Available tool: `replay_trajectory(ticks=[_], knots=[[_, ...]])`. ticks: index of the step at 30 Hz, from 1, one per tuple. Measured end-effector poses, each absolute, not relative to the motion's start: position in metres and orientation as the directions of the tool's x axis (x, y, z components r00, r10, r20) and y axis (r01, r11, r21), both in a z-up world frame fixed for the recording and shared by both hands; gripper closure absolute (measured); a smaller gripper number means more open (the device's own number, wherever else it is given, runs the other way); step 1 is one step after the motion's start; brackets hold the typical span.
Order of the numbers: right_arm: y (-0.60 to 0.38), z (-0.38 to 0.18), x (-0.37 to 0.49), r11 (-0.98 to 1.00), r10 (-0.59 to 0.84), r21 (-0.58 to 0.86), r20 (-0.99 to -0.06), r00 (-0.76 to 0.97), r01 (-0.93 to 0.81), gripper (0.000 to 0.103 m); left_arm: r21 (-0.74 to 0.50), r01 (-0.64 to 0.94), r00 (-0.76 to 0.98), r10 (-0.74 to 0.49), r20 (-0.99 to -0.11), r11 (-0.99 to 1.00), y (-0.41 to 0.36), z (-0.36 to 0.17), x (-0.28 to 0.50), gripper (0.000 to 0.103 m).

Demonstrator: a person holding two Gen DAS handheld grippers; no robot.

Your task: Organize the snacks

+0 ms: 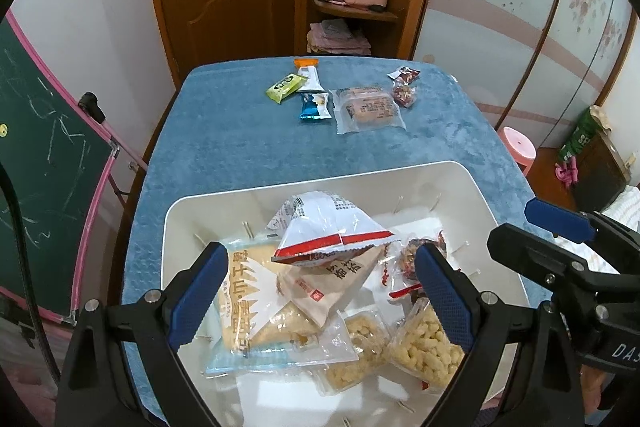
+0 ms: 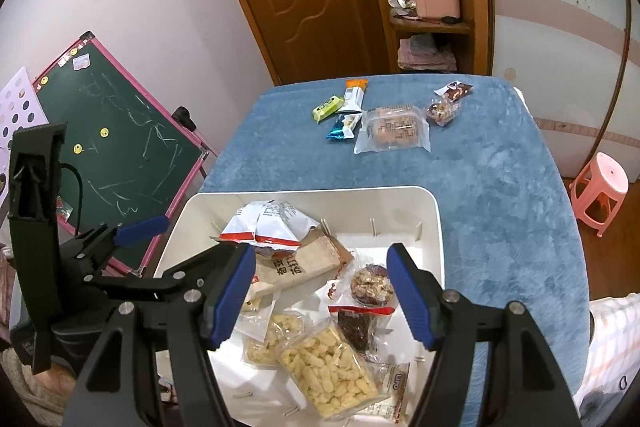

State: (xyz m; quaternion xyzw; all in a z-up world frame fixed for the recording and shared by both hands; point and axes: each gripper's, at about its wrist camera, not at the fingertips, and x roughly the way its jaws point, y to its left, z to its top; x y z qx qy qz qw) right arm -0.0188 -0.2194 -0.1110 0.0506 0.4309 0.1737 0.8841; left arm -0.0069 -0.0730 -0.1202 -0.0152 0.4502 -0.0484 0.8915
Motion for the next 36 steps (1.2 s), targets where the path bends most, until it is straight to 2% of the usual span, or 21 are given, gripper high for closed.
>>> replay_trajectory(ticks=[7, 13, 20, 28, 36], knots=[[-0.223, -0.117, -0.012, 0.934, 0.352, 0.247, -0.747, 0.564, -0.256, 0.034, -0.063, 0.031, 0.641, -0.068, -0.765, 0.998, -0.069, -0.115, -0.002, 0.01], [-0.233, -0.119, 0.001, 0.935, 0.354, 0.264, -0.748, 0.562, -0.237, 0.034, -0.046, 0.04, 0.591, -0.061, -0.804, 0.998, -0.073, -0.119, 0.019, 0.015], [-0.253, -0.095, 0.036, 0.938, 0.345, 0.258, -0.74, 0.578, -0.23, 0.034, 0.01, 0.107, 0.583, -0.055, -0.811, 0.994, -0.087, -0.099, 0.055, 0.015], [-0.285, -0.054, 0.102, 0.968, 0.252, 0.182, -0.721, 0.645, -0.176, 0.034, -0.018, 0.192, 0.544, -0.122, -0.83, 0.981, -0.104, -0.066, 0.134, 0.015], [-0.305, -0.044, 0.197, 0.982, 0.191, 0.153, -0.755, 0.627, -0.115, 0.034, 0.058, 0.211, 0.556, -0.071, -0.828, 0.976, -0.133, -0.059, 0.22, 0.015]])
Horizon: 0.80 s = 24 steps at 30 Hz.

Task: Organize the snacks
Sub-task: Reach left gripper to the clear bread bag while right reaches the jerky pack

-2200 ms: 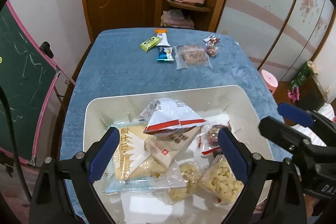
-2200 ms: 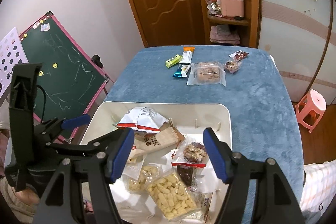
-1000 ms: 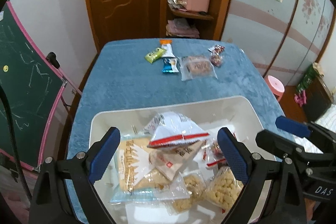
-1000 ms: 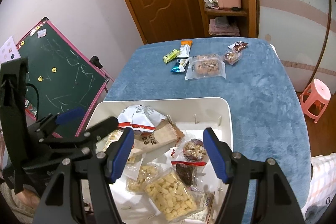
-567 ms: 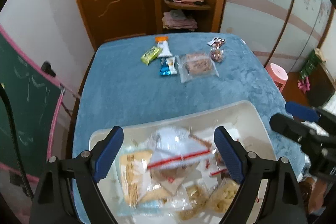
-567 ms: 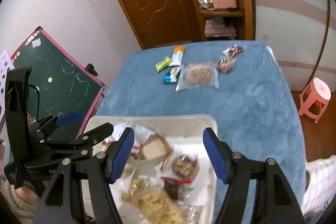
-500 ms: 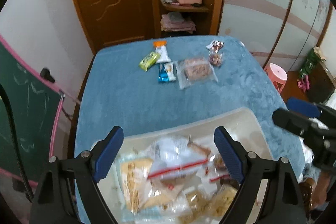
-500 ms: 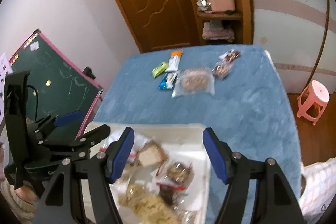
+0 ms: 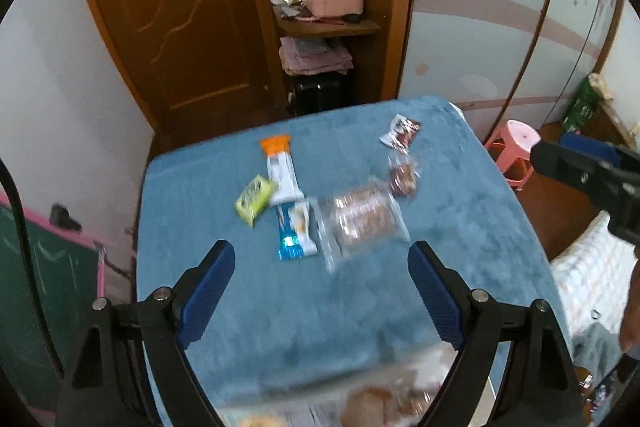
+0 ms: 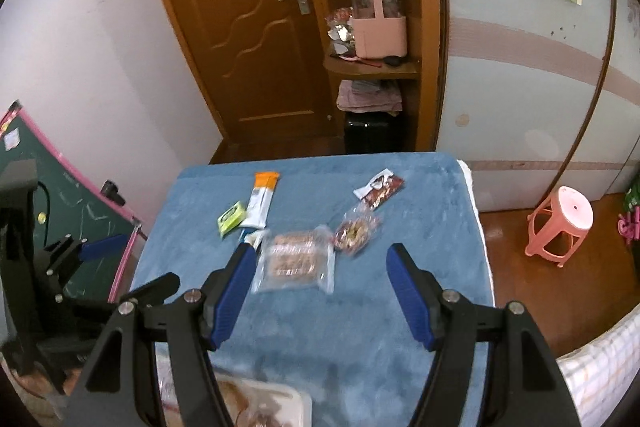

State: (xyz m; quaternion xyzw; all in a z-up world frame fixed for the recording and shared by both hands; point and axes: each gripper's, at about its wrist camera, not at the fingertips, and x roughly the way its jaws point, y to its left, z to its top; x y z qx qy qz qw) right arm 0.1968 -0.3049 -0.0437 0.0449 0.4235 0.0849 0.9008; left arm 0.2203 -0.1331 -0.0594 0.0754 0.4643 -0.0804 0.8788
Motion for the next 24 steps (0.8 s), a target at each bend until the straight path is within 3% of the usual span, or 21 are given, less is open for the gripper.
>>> replay_trajectory(ticks=[6, 12, 24], knots=[[-0.319, -0.062, 0.268, 0.984, 0.165, 0.173, -0.787, 0.595, -0.044, 0.034, 0.079, 0.212, 0.546, -0.051, -0.836, 0.974, -0.158, -0.077, 0.286, 0.015], [-0.332, -0.134, 0.335, 0.969, 0.195, 0.242, -0.87, 0.452, 0.05, 0.034, 0.027, 0.269, 0.428, -0.094, -0.899, 0.963, -0.182, -0.137, 0.324, 0.015], [-0.315, -0.248, 0.369, 0.953, 0.244, 0.278, -0.94, 0.237, 0.12, 0.035, -0.019, 0.238, 0.327, -0.098, -0.94, 0.971, -0.194, -0.221, 0.334, 0.015]])
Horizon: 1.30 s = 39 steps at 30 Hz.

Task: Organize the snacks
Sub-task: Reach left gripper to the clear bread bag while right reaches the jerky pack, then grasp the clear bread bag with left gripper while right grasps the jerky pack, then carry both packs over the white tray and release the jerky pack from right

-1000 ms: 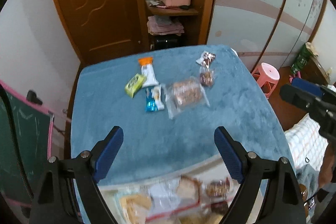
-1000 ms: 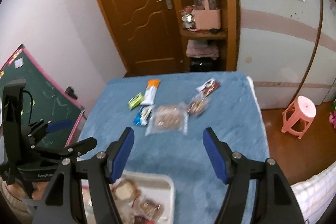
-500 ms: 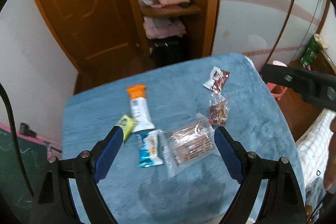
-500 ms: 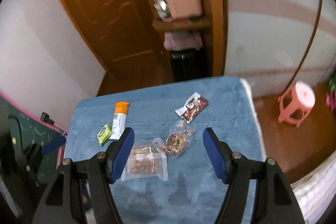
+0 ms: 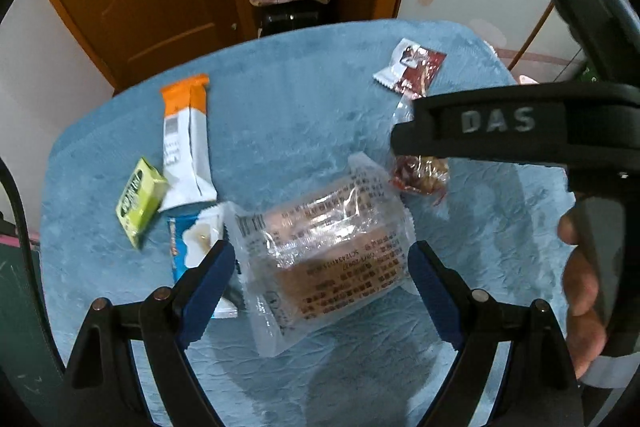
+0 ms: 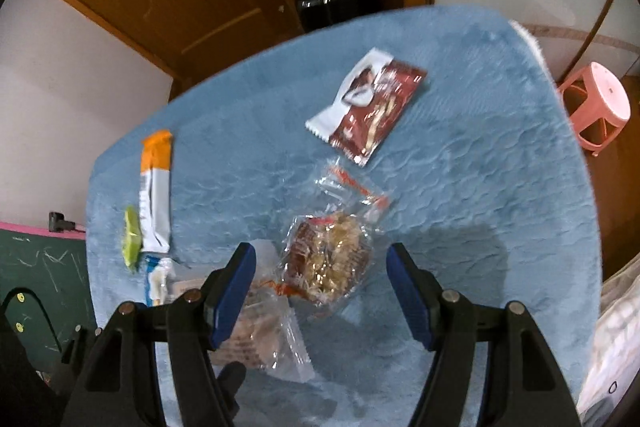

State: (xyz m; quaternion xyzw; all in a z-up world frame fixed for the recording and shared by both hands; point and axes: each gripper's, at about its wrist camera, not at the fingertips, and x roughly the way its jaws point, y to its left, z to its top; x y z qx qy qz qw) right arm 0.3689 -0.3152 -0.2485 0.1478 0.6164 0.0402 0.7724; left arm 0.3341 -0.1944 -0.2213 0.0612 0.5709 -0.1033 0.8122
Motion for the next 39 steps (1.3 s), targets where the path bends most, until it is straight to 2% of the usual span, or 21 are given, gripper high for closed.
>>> replay_trajectory(ticks=[3, 5, 7, 8, 11, 16, 21, 27, 29, 31, 33, 39], knots=[[-0.308, -0.263, 0.375, 0.965, 0.214, 0.24, -0.955, 0.205, 0.109, 0.038, -0.025, 0.216, 0.317, -0.094, -0.944, 0.976, -0.196, -0.231, 0.337, 0.015], [-0.305, -0.271, 0.376, 0.972, 0.187, 0.21, -0.964, 0.19, 0.108, 0.046, -0.04, 0.198, 0.305, -0.1, -0.947, 0.979, -0.195, -0.235, 0.341, 0.015], [-0.306, -0.271, 0.375, 0.979, 0.158, 0.18, -0.967, 0.199, 0.098, 0.063, -0.051, 0.171, 0.289, -0.099, -0.952, 0.984, -0.194, -0.239, 0.345, 0.015], [-0.309, -0.271, 0.374, 0.979, 0.158, 0.18, -0.967, 0.198, 0.097, 0.064, -0.046, 0.161, 0.293, -0.092, -0.952, 0.986, -0.194, -0.24, 0.346, 0.015], [-0.327, -0.27, 0.37, 0.966, 0.202, 0.23, -0.957, 0.21, 0.119, 0.065, -0.035, 0.145, 0.29, -0.076, -0.954, 0.989, -0.199, -0.243, 0.351, 0.014], [-0.343, -0.269, 0.353, 0.962, 0.2, 0.235, -0.952, 0.23, 0.137, 0.065, 0.004, 0.107, 0.287, -0.027, -0.958, 0.994, -0.208, -0.254, 0.36, 0.007], [-0.338, -0.257, 0.329, 0.975, 0.181, 0.208, -0.95, 0.255, 0.083, 0.065, 0.004, 0.07, 0.262, -0.014, -0.965, 0.998, -0.211, -0.271, 0.366, 0.0], [-0.345, -0.229, 0.28, 0.963, 0.22, 0.258, -0.923, 0.315, 0.083, 0.066, 0.095, 0.122, 0.268, 0.06, -0.962, 0.988, -0.231, -0.285, 0.366, 0.0], [-0.35, -0.225, 0.268, 0.958, 0.231, 0.272, -0.918, 0.323, 0.088, 0.066, 0.09, 0.115, 0.268, 0.056, -0.962, 0.989, -0.233, -0.284, 0.368, 0.005], [-0.356, -0.218, 0.252, 0.955, 0.229, 0.278, -0.913, 0.337, 0.103, 0.066, 0.088, 0.118, 0.274, 0.053, -0.96, 0.989, -0.235, -0.281, 0.367, 0.016], [-0.359, -0.213, 0.241, 0.956, 0.222, 0.274, -0.911, 0.349, 0.108, 0.066, 0.098, 0.133, 0.281, 0.057, -0.958, 0.986, -0.238, -0.277, 0.366, 0.021], [-0.372, -0.192, 0.209, 0.944, 0.23, 0.302, -0.892, 0.39, 0.133, 0.066, 0.031, 0.098, 0.292, 0.001, -0.956, 0.995, -0.234, -0.243, 0.353, 0.024]])
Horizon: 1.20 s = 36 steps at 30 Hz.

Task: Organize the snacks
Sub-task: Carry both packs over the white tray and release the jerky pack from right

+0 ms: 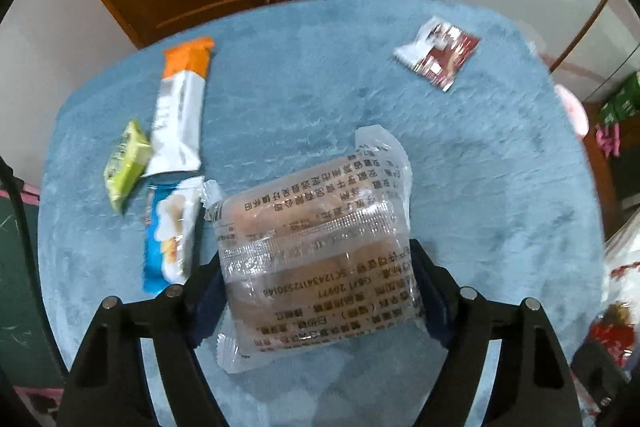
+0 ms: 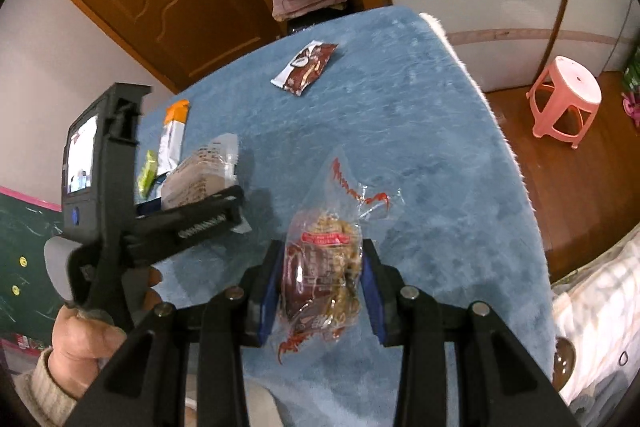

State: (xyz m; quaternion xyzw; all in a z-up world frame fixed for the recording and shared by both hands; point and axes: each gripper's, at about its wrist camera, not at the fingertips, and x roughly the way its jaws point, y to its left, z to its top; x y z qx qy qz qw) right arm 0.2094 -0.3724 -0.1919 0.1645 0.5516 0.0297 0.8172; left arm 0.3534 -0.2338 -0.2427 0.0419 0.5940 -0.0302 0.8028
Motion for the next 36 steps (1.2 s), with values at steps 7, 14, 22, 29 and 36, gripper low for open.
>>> replay_trajectory(ticks=[7, 14, 22, 29, 36], knots=[[-0.355, -0.136, 0.171, 0.936, 0.276, 0.346, -0.833, 0.48, 0.061, 0.066, 0.002, 0.151, 0.435, -0.065, -0.898, 0.988, -0.22, -0.144, 0.312, 0.024], [-0.324, -0.068, 0.115, 0.911, 0.373, 0.405, -0.734, 0.568, -0.075, 0.066, 0.032, 0.201, 0.575, -0.092, -0.813, 0.979, -0.189, -0.049, 0.232, 0.024], [-0.284, -0.034, 0.06, 0.889, 0.448, 0.405, -0.668, 0.594, -0.215, 0.066, 0.013, 0.249, 0.643, -0.155, -0.75, 0.968, -0.139, 0.0, 0.129, 0.023], [-0.255, -0.041, 0.03, 0.903, 0.427, 0.342, -0.665, 0.612, -0.259, 0.066, -0.034, 0.23, 0.626, -0.174, -0.76, 0.973, -0.104, -0.022, 0.067, 0.023], [-0.235, -0.077, 0.012, 0.926, 0.377, 0.275, -0.723, 0.579, -0.26, 0.066, -0.032, 0.147, 0.602, -0.115, -0.79, 0.989, -0.075, -0.065, 0.032, 0.023]])
